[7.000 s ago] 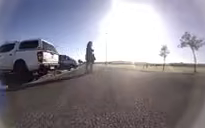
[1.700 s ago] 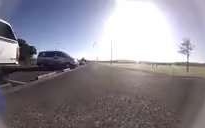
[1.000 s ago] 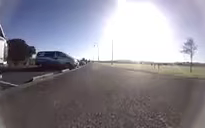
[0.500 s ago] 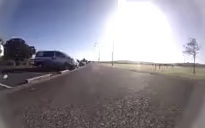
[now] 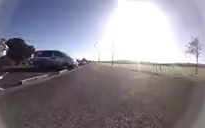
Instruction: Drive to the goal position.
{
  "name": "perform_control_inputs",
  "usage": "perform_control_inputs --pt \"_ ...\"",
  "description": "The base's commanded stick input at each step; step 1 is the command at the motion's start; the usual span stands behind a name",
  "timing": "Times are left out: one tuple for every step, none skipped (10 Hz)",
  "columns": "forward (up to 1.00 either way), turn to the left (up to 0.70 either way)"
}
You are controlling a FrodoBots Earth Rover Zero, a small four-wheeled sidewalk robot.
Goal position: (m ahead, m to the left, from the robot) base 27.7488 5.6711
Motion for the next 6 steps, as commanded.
perform_control_inputs --pt "0.70 0.00" --pt "0.70 0.00" --pt "0.70 0.00" --pt "0.70 0.00" --pt "0.70 0.00" --pt "0.70 0.00"
